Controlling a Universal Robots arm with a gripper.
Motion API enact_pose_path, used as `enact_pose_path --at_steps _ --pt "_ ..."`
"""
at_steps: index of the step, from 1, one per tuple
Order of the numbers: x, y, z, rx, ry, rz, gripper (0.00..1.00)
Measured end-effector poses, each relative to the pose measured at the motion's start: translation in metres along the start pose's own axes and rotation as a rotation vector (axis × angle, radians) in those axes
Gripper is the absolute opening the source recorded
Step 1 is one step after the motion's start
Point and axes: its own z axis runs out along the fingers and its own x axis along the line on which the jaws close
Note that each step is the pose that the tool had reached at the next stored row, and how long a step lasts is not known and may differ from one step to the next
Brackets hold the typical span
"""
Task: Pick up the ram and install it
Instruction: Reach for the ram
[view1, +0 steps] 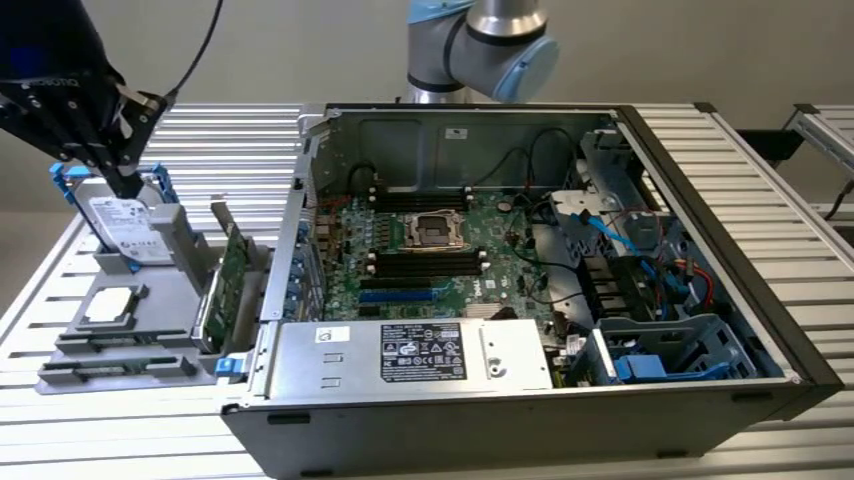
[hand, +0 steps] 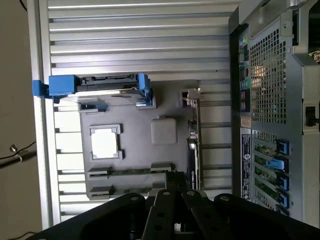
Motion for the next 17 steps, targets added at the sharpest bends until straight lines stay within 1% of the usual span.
enact_pose_path --at_steps 4,17 --pt "0.008 -0.0042 0.002 0.0003 0.0026 0.0 0.11" --pt "0.029 -0.0212 0.0096 0.0015 0.0171 0.0 0.11"
